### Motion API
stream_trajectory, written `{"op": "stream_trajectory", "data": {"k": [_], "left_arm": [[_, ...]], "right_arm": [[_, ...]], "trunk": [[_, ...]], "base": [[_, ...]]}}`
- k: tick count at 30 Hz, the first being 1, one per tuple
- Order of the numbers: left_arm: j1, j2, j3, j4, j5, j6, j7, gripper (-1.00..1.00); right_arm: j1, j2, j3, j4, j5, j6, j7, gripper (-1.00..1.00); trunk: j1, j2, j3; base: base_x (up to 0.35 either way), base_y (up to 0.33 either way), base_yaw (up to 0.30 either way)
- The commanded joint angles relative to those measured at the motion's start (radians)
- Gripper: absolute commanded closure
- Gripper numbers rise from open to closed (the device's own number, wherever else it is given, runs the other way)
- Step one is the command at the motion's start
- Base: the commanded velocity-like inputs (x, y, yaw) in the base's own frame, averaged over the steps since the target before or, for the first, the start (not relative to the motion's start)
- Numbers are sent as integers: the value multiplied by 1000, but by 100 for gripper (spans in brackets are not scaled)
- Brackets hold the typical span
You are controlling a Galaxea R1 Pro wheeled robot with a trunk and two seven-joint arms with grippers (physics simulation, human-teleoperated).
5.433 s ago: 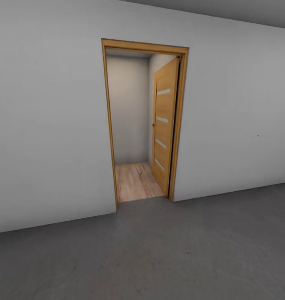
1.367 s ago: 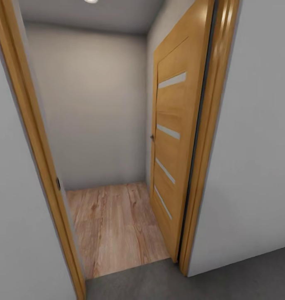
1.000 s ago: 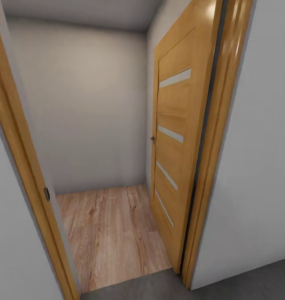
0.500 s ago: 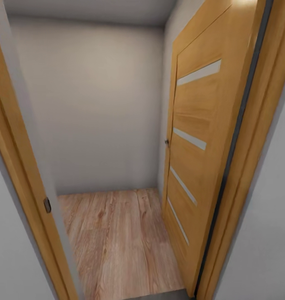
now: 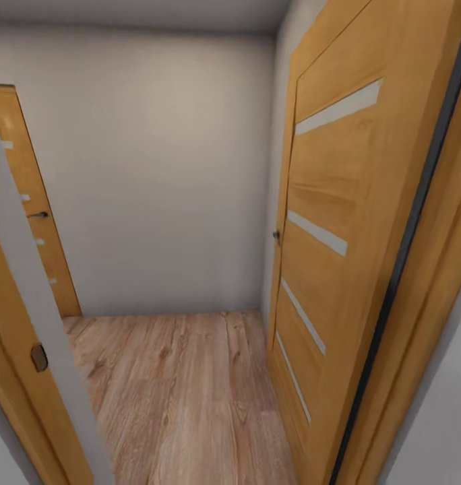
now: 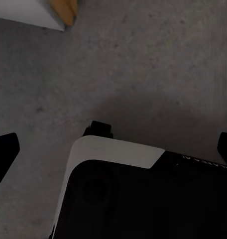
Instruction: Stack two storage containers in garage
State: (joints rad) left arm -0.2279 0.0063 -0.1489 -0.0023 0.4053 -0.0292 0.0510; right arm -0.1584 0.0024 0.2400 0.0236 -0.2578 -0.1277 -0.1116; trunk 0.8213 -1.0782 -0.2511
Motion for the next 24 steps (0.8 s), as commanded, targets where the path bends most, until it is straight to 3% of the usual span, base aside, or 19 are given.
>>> {"op": "stream_trajectory", "data": {"k": [1,10,24], "left_arm": [[-1,0,-9,0,8,-3,3,-100],[-1,3,-6,0,16,-5,3,-100],[-1,3,-6,0,18,-5,3,-100]], "right_arm": [[-1,0,8,3,-9,-5,0,-100],[-1,2,9,3,-8,-3,-3,-100],[-1,0,9,3,-9,-4,-5,-100]], "trunk": [[0,-1,-1],[0,-1,-1],[0,-1,-1]], "base": [[249,-235,1],[190,-166,13],[6,-5,221]]}}
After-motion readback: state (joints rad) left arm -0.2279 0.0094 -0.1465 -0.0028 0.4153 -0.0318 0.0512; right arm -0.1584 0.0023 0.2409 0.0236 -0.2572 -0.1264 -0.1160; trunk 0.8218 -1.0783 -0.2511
